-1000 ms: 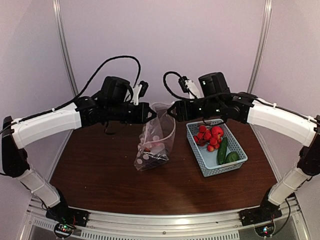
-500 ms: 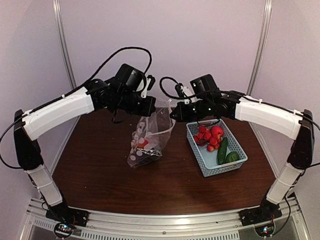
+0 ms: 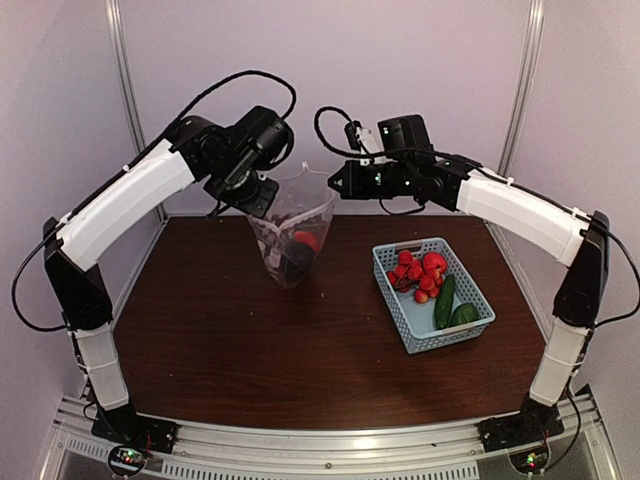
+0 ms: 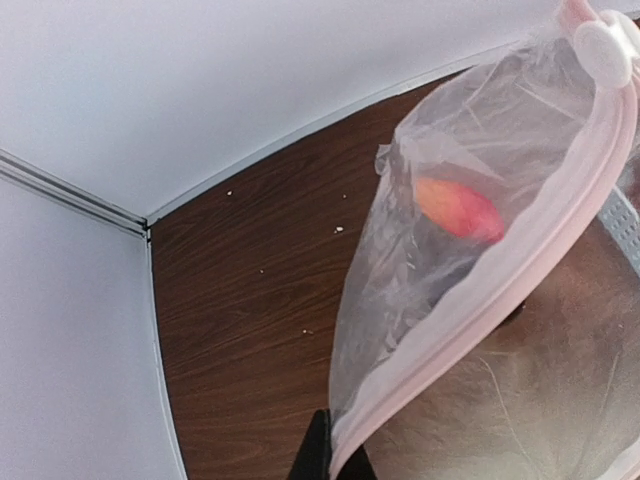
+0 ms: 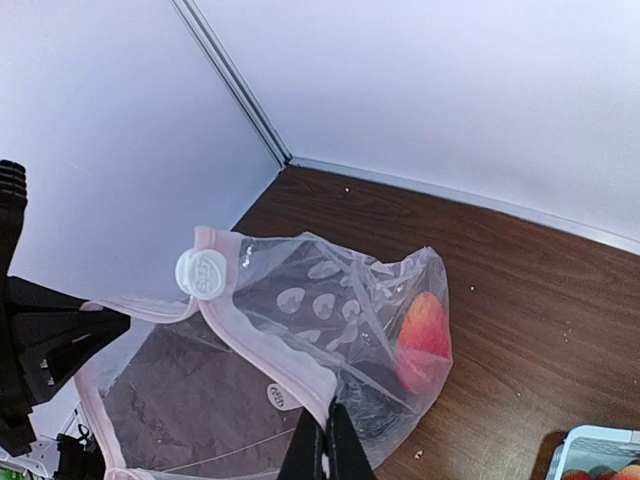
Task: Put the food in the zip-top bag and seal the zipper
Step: Adjust the zipper food storage bag at the center of the board.
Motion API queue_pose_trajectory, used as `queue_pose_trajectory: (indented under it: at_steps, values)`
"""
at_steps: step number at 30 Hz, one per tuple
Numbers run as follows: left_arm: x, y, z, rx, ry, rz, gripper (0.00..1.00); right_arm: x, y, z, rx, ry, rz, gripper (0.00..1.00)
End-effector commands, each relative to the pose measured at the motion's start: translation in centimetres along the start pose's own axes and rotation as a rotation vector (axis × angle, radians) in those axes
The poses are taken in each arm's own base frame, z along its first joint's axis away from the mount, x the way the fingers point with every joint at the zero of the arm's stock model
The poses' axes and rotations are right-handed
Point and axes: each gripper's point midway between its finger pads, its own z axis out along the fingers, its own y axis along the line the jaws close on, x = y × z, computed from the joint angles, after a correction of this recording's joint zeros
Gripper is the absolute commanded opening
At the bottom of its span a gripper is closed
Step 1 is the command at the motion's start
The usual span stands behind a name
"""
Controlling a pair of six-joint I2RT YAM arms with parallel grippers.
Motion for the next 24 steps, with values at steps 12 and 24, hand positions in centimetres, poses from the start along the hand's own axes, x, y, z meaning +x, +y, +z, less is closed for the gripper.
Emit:
queue_pose_trajectory:
  at_steps: [12, 24]
  values:
    - [-0.5, -4.8, 2.3, 0.184, -0.021, 0.036, 0.0, 2.6, 0.8, -4.0, -0.134, 0.082, -0.139, 0.56]
    - [-1.2, -7.4, 1.6, 0.335, -0.059, 0.028, 0.0, 7.4, -8.6, -12.6, -0.148, 0.266, -0.695, 0.67]
